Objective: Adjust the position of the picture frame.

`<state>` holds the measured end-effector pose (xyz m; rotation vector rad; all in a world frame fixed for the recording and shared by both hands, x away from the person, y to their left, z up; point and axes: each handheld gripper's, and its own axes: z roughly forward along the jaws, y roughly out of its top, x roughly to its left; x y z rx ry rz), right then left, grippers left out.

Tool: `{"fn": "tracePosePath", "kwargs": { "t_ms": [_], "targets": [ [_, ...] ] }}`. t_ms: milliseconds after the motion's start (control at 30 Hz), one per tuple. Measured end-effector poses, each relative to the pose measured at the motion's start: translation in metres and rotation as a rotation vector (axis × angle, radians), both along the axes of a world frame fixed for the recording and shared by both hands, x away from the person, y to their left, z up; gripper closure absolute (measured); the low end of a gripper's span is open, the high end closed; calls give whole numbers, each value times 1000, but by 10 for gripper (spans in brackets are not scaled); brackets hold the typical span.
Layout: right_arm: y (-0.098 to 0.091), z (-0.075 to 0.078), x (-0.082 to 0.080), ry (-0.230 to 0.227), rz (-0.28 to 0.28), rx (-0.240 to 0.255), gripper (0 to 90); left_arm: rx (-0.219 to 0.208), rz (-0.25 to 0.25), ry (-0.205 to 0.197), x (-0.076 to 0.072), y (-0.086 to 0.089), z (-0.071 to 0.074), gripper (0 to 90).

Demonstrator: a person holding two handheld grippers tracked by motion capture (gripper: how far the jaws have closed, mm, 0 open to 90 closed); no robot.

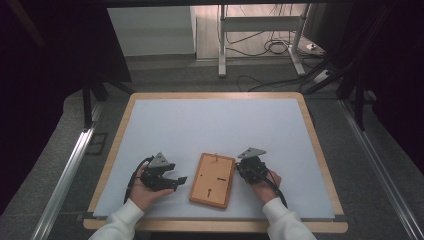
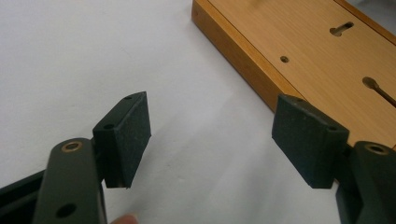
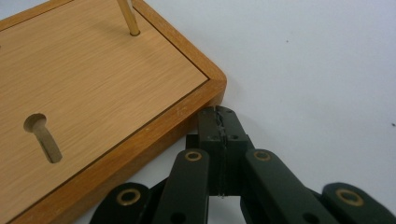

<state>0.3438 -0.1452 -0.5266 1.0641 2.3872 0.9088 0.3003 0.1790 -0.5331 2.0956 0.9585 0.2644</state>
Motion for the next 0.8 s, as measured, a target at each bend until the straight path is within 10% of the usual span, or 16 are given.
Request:
{"fn": "tracePosePath", "kwargs": {
  "t_ms": [800],
  "targets": [
    [9, 8, -2, -23, 64, 55, 900, -16, 24, -10, 0, 9, 2, 280]
  ]
}}
